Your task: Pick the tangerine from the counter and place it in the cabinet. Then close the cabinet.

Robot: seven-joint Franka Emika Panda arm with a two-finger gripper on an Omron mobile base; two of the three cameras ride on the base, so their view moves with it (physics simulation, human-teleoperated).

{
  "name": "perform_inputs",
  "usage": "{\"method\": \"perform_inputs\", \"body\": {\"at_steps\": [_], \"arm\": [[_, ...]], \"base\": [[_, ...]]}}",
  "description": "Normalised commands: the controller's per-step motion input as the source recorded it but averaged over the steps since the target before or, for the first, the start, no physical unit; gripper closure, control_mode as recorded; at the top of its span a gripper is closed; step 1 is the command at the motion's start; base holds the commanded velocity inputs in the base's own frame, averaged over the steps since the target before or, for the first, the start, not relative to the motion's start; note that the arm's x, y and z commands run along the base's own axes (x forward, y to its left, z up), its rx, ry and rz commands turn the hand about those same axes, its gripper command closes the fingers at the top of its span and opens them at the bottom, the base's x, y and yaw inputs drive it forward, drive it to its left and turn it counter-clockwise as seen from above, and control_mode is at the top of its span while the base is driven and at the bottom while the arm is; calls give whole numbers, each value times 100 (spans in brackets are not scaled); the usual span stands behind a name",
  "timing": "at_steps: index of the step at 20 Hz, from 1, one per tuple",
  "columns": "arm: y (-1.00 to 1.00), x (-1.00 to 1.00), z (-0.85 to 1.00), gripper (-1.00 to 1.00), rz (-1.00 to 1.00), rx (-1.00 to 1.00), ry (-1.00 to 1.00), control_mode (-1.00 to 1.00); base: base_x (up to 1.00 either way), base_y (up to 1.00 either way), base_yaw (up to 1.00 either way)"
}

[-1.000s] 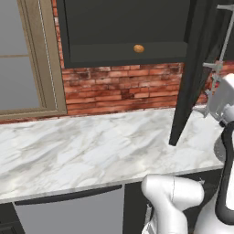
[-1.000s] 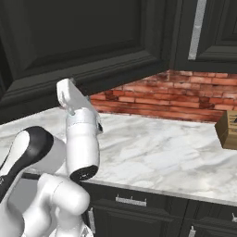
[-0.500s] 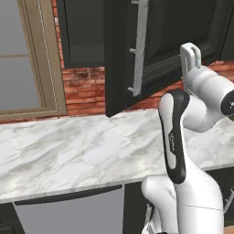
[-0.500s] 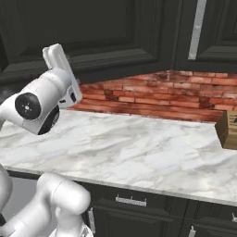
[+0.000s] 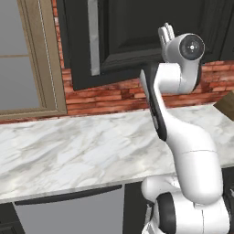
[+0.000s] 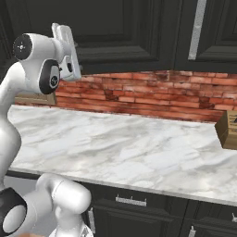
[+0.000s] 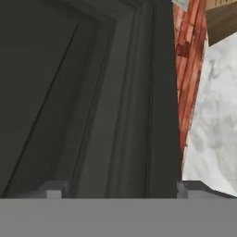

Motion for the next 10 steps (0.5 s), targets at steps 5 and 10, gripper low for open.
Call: {"method": "perform_inputs", "body": {"at_steps": [5, 10], "arm": [[0, 91, -22, -100, -7, 0, 22, -100], [0, 66, -62, -100, -5, 0, 9, -100]], "base": [[0, 0, 0], [0, 0, 0]]}}
